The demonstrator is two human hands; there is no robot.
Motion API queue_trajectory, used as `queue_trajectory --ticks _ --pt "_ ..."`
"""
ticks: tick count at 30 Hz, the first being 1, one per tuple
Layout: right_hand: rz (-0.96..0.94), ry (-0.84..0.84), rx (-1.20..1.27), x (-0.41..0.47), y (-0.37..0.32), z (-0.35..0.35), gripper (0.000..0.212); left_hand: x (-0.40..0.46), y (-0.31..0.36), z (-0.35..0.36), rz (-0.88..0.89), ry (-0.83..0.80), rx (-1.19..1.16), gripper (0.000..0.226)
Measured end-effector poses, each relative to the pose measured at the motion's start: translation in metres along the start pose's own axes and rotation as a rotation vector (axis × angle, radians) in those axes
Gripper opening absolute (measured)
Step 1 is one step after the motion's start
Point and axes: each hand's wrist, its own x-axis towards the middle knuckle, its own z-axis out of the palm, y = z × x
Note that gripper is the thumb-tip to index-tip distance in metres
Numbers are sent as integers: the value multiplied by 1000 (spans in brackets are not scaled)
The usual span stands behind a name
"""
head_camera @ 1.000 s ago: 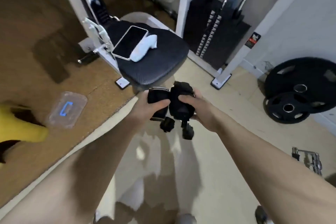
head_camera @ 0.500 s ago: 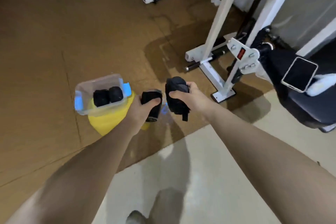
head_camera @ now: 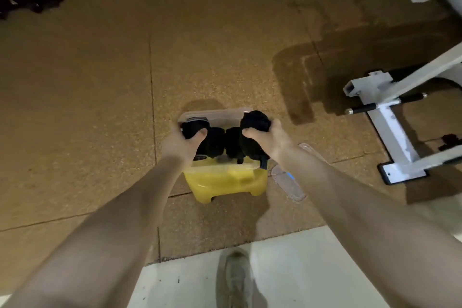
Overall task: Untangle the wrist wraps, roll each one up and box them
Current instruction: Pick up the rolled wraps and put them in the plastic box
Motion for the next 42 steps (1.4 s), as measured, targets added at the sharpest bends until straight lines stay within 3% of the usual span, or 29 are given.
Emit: queue_trajectory --ticks 3,8,13,18,21,26,32,37,40,42 --pt "-20 5 -123 39 1 37 63 44 -18 2 53 22 205 59" --pt "-92 54 -405 88 24 83 67 84 -42 25 206 -7 333 49" --pt "-279 22 -797 111 53 98 84 103 -68 43 378 -85 714 69" --pt "-348 -187 -1133 116 65 73 73 101 -83 48 633 -504 944 71" --pt "-411 -355 -1272 123 62 68 69 111 -83 53 665 -623 992 72" --pt "-313 -493 -1181 137 58 61 70 119 -79 55 623 -663 1070 73" --pt "-232 -579 -1236 141 76 74 76 115 -88 69 672 -511 1144 67" --pt "-204 -375 -1347 139 79 98 63 110 -95 81 667 -467 1154 60" --pt "-200 -338 -1286 143 76 104 46 110 -86 78 492 -547 1051 49" --pt "-241 -296 -1153 146 75 96 35 112 -80 75 360 -565 847 42"
